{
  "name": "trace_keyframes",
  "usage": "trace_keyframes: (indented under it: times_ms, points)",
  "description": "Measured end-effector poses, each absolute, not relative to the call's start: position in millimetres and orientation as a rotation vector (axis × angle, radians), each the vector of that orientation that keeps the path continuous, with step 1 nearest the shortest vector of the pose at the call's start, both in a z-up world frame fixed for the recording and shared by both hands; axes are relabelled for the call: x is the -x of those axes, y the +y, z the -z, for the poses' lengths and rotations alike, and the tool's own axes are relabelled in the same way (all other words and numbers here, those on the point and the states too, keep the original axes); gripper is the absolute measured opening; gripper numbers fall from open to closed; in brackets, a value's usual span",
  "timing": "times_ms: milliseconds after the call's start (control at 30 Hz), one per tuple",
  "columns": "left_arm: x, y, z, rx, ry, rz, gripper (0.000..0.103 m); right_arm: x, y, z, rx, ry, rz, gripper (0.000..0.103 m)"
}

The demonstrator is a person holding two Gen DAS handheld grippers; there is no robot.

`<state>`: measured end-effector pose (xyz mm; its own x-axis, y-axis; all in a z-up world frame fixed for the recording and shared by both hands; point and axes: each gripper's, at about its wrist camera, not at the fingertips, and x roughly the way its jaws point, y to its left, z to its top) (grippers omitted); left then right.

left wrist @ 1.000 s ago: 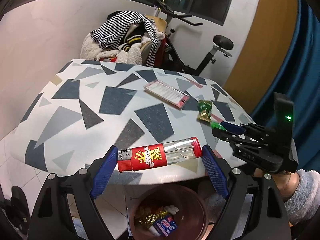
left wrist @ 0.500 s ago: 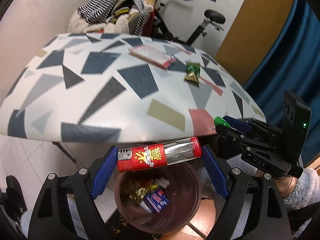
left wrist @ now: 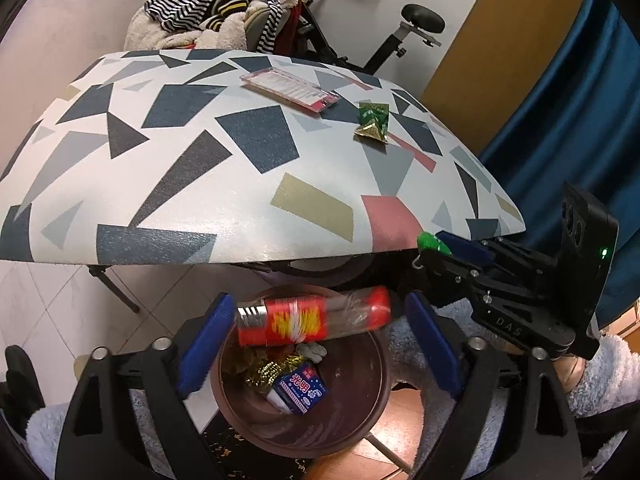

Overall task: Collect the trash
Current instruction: 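Carry both items over the bucket while the left gripper releases the red lighter, then open the right gripper over the bucket to drop the green frog toy, then move both tools back toward the candy packet and pink card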

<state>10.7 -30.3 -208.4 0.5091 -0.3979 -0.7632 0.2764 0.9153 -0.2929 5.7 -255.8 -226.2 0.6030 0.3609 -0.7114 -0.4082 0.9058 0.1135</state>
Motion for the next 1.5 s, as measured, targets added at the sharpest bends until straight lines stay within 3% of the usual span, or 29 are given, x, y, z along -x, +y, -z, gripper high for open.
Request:
trace_keyframes:
  times_ms: [667, 1333, 1367, 1400, 1500]
  points:
    - [-2, 9, 168, 0.143, 0.735, 0.196, 0.097, -4, -235, 239, 0.136, 0.854, -0.501, 0.034]
    - [0, 25, 170, 0.170, 0.733, 0.139, 0.097, 2, -214, 251, 0.253, 0.879, -0.515, 0.037]
    - [0, 24, 170, 0.170, 0.735, 0.140, 0.097, 1, -214, 252, 0.256, 0.878, -0.494, 0.042]
    - [0, 24, 171, 0.169, 0.737, 0.140, 0.097, 1, -215, 252, 0.256, 0.875, -0.489, 0.056]
    - [-1, 24, 171, 0.168, 0.739, 0.140, 0.097, 0, -218, 251, 0.245, 0.863, -0.469, 0.075]
